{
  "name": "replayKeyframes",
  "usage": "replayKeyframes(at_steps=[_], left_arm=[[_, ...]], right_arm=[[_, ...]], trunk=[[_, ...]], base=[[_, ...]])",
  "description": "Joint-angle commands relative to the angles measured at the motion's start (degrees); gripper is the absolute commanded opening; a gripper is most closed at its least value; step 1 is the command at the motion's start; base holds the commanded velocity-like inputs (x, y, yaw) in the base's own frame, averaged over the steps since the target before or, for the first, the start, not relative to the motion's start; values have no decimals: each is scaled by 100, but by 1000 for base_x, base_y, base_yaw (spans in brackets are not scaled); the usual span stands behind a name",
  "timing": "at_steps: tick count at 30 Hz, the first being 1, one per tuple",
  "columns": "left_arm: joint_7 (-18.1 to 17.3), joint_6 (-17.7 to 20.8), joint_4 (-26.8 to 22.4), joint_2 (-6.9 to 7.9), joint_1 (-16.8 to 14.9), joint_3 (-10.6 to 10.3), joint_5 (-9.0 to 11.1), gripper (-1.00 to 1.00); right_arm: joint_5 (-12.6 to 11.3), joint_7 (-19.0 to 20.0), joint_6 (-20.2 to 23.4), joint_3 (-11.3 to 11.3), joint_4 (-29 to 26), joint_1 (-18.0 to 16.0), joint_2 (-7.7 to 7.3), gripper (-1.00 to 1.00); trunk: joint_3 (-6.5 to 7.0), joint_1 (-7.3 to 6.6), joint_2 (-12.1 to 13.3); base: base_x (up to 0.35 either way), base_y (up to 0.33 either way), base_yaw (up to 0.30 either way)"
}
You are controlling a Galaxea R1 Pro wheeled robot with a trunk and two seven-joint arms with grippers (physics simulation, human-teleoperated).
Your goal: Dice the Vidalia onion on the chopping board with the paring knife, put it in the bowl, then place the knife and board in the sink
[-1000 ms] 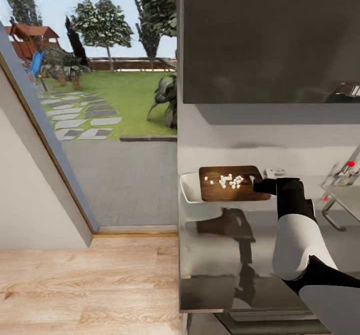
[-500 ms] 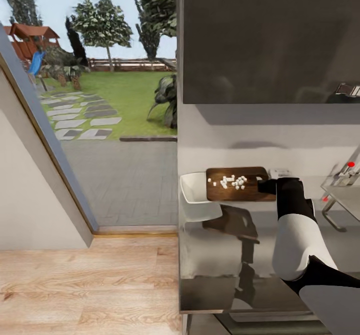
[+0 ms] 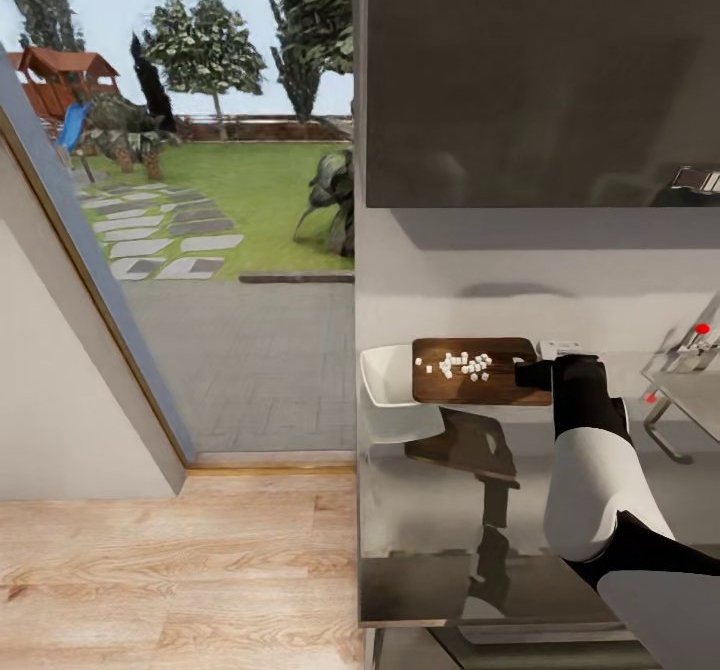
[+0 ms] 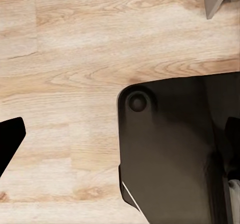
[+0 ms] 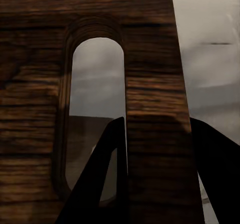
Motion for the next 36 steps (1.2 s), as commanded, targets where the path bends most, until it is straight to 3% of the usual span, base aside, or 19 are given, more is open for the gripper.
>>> replayKeyframes(at_steps=[1, 20, 26, 32, 36], left_arm=[[24, -12, -9, 5, -1, -49, 59, 100], [28, -18, -9, 14, -1, -49, 59, 100], [26, -18, -9, 14, -1, -49, 59, 100], [23, -16, 12, 10, -1, -49, 59, 100], [22, -11, 37, 6, -1, -49, 59, 100]], right_arm=[[56, 54, 5, -27, -11, -8, 7, -100], [69, 37, 89, -28, -11, -9, -2, -100], [68, -334, 148, -20, -11, -8, 19, -100], [69, -415, 233, -15, -11, -9, 27, -100], [69, -450, 288, 167, -15, -10, 78, -100]], trunk=[[-11, 4, -12], [-11, 4, -12], [-11, 4, -12], [-11, 4, -12], [-11, 4, -12]], base=[[0, 0, 0], [49, 39, 0], [1, 1, 0], [0, 0, 0], [0, 0, 0]])
